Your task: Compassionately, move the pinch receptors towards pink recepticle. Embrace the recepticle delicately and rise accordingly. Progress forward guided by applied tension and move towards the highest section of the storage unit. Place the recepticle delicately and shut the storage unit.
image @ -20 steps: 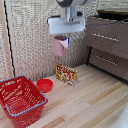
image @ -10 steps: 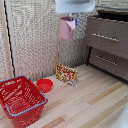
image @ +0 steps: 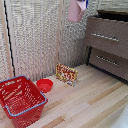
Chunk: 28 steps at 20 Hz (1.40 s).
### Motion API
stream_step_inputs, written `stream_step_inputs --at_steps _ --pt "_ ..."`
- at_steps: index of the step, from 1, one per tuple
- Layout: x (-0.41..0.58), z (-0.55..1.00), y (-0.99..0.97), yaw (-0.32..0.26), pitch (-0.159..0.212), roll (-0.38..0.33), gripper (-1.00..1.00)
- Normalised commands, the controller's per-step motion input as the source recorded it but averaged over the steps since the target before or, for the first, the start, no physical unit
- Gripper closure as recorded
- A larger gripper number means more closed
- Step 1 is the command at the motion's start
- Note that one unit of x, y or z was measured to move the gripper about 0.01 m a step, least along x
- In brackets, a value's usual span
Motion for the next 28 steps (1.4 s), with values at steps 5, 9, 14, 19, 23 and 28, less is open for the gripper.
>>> stream_step_inputs --at_steps 5,9,14,19,23,28 --pt "0.278 0.65 -0.67 -0.089 0.000 0.080 1.00" --pt "0.156 0.48 -0.74 -0.088 0.018 0.072 1.00" --pt "0.043 0.31 -0.82 -0.079 0.101 0.048 1.00" --pt "0.040 0.17 -0.96 -0.041 0.124 0.027 1.00" --pt "0.141 0.46 -0.92 -0.036 0.056 0.058 1.00" --pt "0.233 0.80 -0.91 -0.036 0.035 0.057 1.00"
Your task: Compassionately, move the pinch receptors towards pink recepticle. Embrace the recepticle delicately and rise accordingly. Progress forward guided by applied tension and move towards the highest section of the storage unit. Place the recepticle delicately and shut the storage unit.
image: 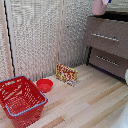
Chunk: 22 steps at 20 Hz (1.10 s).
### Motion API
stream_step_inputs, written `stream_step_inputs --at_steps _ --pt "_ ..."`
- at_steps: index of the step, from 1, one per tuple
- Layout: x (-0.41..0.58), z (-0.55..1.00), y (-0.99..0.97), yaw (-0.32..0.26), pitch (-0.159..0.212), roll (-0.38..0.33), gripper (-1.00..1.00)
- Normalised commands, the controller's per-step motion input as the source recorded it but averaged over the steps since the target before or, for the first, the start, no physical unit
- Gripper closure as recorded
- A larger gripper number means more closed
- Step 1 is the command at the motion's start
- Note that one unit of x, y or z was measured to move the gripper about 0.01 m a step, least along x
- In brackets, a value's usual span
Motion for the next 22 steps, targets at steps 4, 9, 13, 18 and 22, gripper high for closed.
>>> stream_step_inputs --at_steps 4,9,13,18,22 --pt "0.230 0.74 -0.92 -0.041 0.077 0.023 1.00" --pt "0.125 0.32 -0.82 -0.033 0.112 -0.020 1.00" --pt "0.029 0.05 -0.49 -0.015 0.118 -0.070 1.00" --pt "-0.048 -0.22 0.10 0.033 0.082 -0.063 1.00" --pt "-0.009 -0.16 0.12 0.007 0.098 -0.073 -1.00"
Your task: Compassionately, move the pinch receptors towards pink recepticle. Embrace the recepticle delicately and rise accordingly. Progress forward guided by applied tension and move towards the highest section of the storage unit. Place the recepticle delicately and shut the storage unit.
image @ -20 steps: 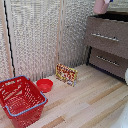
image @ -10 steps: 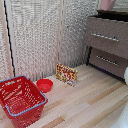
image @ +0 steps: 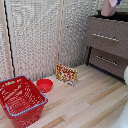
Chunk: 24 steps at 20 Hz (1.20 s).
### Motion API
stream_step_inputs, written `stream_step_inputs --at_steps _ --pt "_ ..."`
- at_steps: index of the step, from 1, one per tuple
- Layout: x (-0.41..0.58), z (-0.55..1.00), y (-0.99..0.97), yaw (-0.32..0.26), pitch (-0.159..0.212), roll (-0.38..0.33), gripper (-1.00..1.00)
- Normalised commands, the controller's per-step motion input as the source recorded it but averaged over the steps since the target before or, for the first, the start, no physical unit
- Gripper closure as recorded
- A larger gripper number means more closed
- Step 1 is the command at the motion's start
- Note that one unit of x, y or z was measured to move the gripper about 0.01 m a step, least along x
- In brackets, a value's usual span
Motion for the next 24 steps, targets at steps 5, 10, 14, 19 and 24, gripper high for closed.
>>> stream_step_inputs --at_steps 5,10,14,19,24 --pt "0.281 0.04 -0.34 0.000 0.103 -0.121 -1.00" --pt "0.106 0.11 -0.19 0.001 0.060 -0.026 -1.00" --pt "-0.049 0.06 0.32 0.145 0.014 -0.052 -1.00" --pt "-0.086 0.06 0.15 0.242 0.011 -0.062 -1.00" --pt "-0.119 0.01 0.24 0.190 0.016 -0.101 -1.00"
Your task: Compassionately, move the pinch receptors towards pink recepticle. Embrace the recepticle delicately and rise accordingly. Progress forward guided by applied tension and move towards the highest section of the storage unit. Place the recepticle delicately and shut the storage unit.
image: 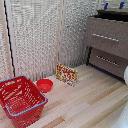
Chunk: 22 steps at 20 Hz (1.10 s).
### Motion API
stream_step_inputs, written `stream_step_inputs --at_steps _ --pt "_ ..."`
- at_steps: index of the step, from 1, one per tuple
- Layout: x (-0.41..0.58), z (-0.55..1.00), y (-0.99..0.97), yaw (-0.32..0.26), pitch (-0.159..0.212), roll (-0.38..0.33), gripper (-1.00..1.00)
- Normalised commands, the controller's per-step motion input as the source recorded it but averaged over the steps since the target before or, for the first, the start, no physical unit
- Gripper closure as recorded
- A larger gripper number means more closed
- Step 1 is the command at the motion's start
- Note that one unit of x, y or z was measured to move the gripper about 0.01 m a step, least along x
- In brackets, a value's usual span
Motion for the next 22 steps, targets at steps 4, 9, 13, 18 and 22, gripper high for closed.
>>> stream_step_inputs --at_steps 4,9,13,18,22 --pt "-0.153 0.00 0.24 0.136 0.000 -0.209 -1.00" --pt "-0.186 -0.04 0.24 0.060 0.000 -0.356 -1.00" --pt "-0.214 -0.10 0.23 0.038 -0.003 -0.375 -1.00" --pt "-0.274 -0.18 0.27 0.035 0.000 -0.375 -1.00" --pt "-0.339 -0.27 0.33 0.037 0.045 -0.363 -1.00"
